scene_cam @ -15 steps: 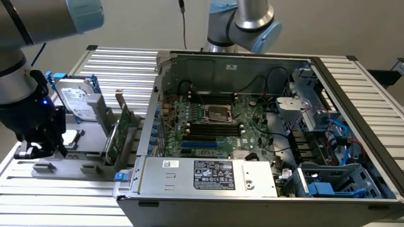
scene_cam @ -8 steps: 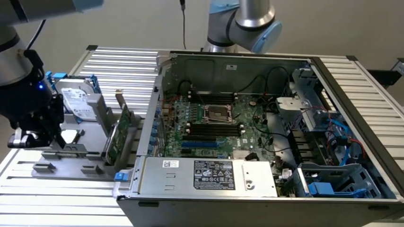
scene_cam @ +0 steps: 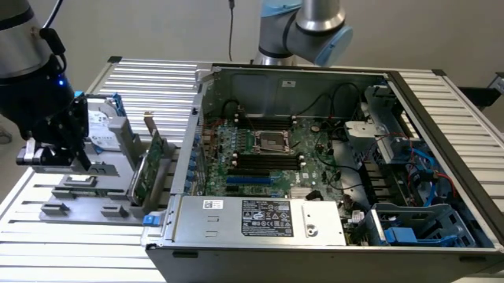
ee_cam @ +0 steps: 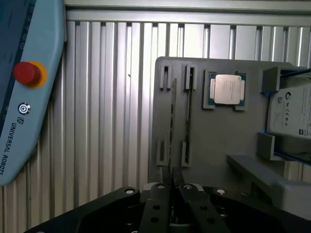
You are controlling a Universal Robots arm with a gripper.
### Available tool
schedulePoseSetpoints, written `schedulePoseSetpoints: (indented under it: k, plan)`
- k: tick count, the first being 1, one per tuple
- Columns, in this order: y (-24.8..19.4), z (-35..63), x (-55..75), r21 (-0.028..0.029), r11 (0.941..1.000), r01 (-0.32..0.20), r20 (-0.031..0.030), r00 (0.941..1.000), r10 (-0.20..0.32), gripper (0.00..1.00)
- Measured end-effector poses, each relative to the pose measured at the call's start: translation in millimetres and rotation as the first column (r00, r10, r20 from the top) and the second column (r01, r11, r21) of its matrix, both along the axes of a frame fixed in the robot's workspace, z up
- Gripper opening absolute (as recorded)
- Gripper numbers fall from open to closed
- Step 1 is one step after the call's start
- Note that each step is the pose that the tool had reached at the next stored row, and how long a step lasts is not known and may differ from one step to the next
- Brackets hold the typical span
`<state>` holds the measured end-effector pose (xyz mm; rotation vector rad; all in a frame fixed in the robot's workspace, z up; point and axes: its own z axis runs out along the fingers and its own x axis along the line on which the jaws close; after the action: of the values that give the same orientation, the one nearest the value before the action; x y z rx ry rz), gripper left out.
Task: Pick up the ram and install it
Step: 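Pick up the ram and move it above insertion slot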
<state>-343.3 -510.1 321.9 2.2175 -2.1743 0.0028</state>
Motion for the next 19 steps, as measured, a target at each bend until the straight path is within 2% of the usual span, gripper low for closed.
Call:
schedulePoseSetpoints:
  k: [12, 19]
  plan:
    - [5.2, 48.9, 46.8, 0.0001, 1.0000, 0.000, -0.0039, 1.0000, 0.000, 0.13]
    - [7.1, 76.5, 74.7, -0.0001, 1.0000, 0.000, -0.0135, 0.9999, 0.000, 0.13]
